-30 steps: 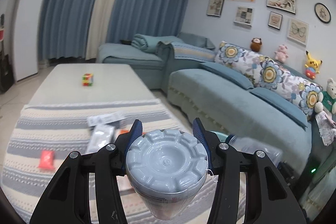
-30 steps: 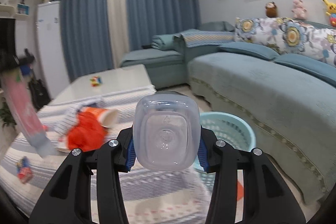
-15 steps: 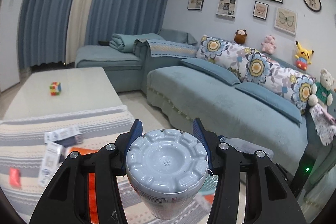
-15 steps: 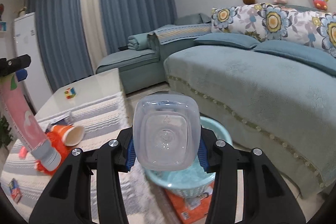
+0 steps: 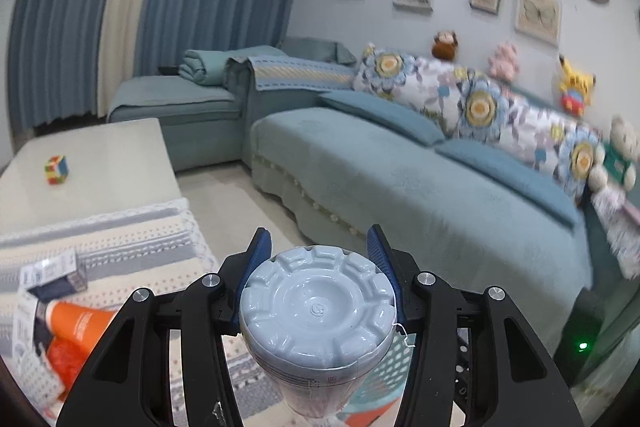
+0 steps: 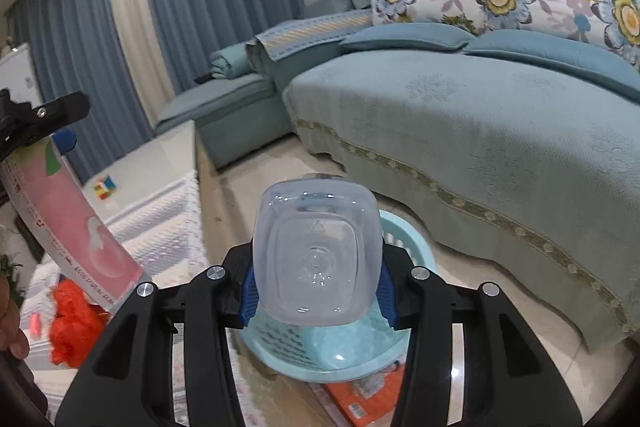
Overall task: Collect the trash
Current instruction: 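Carry the clear bottle to the blue basket and open the right tool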
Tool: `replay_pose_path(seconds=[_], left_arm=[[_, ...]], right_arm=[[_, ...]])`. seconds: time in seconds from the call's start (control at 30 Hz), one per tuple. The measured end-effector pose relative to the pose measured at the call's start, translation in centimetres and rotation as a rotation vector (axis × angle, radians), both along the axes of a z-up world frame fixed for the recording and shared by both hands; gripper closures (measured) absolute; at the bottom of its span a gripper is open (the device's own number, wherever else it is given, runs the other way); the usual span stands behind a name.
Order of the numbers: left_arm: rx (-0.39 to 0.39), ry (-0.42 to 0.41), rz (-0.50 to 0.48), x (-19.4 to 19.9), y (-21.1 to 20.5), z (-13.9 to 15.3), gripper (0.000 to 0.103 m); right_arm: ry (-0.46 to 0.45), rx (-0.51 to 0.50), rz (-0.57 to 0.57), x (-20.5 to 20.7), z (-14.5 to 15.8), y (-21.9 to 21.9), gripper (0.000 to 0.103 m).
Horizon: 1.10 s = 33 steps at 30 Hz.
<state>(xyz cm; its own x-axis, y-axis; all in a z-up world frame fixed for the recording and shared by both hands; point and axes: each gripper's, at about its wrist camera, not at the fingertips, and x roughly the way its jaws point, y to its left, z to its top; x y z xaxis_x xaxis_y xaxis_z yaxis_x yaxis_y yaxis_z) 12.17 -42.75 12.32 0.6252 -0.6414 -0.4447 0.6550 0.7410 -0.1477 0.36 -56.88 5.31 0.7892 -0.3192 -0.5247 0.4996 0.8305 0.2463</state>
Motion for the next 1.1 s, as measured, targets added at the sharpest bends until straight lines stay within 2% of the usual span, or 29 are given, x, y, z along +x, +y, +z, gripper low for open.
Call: replay_pose_path(seconds=[0.13,0.3,0.43,0.6,0.77,0.8,0.83,0.97,1.1], left_arm=[[0.068,0.016,-0.004,0.8,-3.1,-1.5,0.055],[0.124,0.033,0.006,1.1,-6.0,-3.5,0.055],[0.165,0.027,0.003,1.3,-7.0,-4.4,0.055],[0.171,0.069,0.017,1.7,-6.9,-5.7,0.055],[0.196,0.102,0.064,1.6,-6.5,-7.9,0.054],[0.196,0.111,0.067,1.8,-6.4,-8.1,0.053],[0.193,0.113,0.067,2.0,-6.0,-8.3,0.047],[0.179,0.044,0.091,2.1,-4.0,-7.3,0.037],[0.158,0.044,0.093,2.0,-1.9,-5.9,0.035]], right_arm=[[0.032,0.056,-0.033,0.9,-0.9,-1.1,0.06],[0.05,0.253,-0.003,2.0,-3.0,-2.8,0.06],[0.079,0.272,-0.016,2.1,-4.0,-3.5,0.06],[0.086,0.333,-0.035,1.7,-4.9,-4.8,0.06],[0.109,0.462,-0.03,2.3,-6.7,-5.3,0.059],[0.118,0.476,-0.032,2.4,-7.0,-5.4,0.059],[0.123,0.491,-0.032,2.7,-7.2,-5.5,0.057],[0.112,0.58,-0.006,2.8,-7.9,-5.8,0.048],[0.062,0.547,-0.012,2.5,-6.7,-5.6,0.048]])
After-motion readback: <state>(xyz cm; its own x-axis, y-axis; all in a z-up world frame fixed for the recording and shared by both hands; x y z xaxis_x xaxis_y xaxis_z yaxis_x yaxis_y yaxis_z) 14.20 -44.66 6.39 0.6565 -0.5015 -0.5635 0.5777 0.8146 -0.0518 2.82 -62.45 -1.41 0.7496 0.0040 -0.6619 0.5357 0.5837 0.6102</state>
